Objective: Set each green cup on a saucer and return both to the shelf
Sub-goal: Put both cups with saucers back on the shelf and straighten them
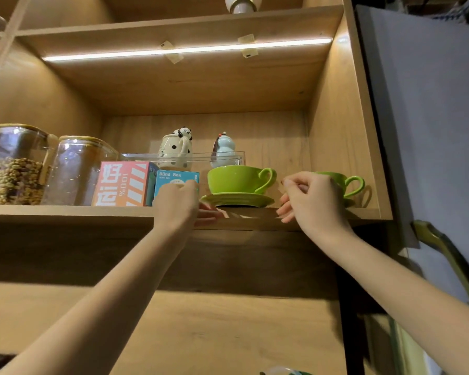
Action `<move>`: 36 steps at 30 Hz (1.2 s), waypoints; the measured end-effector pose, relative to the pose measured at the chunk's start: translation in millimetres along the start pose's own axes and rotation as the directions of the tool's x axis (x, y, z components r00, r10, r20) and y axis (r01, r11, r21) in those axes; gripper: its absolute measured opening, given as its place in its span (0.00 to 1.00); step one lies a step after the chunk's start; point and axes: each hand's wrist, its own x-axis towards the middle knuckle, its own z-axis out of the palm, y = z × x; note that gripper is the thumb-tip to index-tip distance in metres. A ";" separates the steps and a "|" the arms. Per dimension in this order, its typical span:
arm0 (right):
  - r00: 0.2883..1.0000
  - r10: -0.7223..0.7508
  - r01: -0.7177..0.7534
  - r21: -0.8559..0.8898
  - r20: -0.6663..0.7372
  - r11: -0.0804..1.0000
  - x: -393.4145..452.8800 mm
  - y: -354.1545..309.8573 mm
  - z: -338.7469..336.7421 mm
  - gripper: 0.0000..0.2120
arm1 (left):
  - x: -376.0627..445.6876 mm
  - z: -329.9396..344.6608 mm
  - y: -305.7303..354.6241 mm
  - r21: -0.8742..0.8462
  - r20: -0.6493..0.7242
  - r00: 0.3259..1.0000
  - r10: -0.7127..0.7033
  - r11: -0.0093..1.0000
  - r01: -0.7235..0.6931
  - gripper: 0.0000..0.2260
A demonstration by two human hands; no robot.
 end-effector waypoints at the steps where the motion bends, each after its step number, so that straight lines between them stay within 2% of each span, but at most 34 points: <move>1: 0.985 -0.168 0.165 -0.115 -0.023 0.980 -9.8 2.1 -1.9 0.13 | -0.8 -1.4 -6.0 0.232 -0.049 0.979 0.199 0.955 -0.182 0.10; 2: 0.964 -0.266 0.263 -0.195 0.013 0.945 -19.0 3.5 -3.0 0.14 | -4.5 -2.4 -11.8 0.413 -0.046 0.925 0.376 0.851 -0.326 0.10; 3: 0.948 -0.309 0.319 -0.234 0.080 0.918 -25.6 6.5 -2.0 0.16 | -9.5 -2.4 -16.8 0.525 -0.003 0.877 0.481 0.747 -0.408 0.12; 6: 0.909 -0.305 0.380 -0.264 0.283 0.887 -36.4 14.1 6.3 0.22 | -18.8 1.7 -32.1 0.578 0.163 0.840 0.517 0.640 -0.506 0.24; 8: 0.900 -0.279 0.381 -0.290 0.335 0.878 -37.5 16.9 10.7 0.25 | -17.6 5.0 -42.4 0.623 0.245 0.836 0.491 0.581 -0.524 0.28; 14: 0.921 -0.252 0.375 -0.497 0.297 0.783 -30.4 23.0 15.1 0.25 | -11.5 9.5 -52.1 0.663 0.327 0.837 0.439 0.524 -0.534 0.30; 21: 0.922 -0.265 0.384 -0.569 0.284 0.727 -24.3 25.7 22.2 0.26 | -6.0 10.8 -58.0 0.706 0.339 0.821 0.460 0.452 -0.545 0.30; 25: 0.921 -0.263 0.387 -0.591 0.287 0.708 -22.2 28.5 24.6 0.27 | -6.2 13.8 -62.0 0.707 0.345 0.812 0.470 0.439 -0.555 0.31; 29: 0.917 -0.273 0.395 -0.576 0.291 0.715 -22.9 27.9 20.8 0.26 | -4.8 12.8 -62.0 0.695 0.305 0.814 0.495 0.468 -0.545 0.30; 33: 0.868 -0.442 0.493 -0.501 0.228 0.711 -34.7 25.6 19.8 0.25 | 6.1 11.9 -60.3 0.719 0.290 0.835 0.468 0.469 -0.513 0.29; 36: 0.848 -0.432 0.529 -0.450 0.306 0.720 -38.5 23.2 24.2 0.26 | 12.8 11.8 -63.1 0.730 0.289 0.840 0.459 0.462 -0.504 0.29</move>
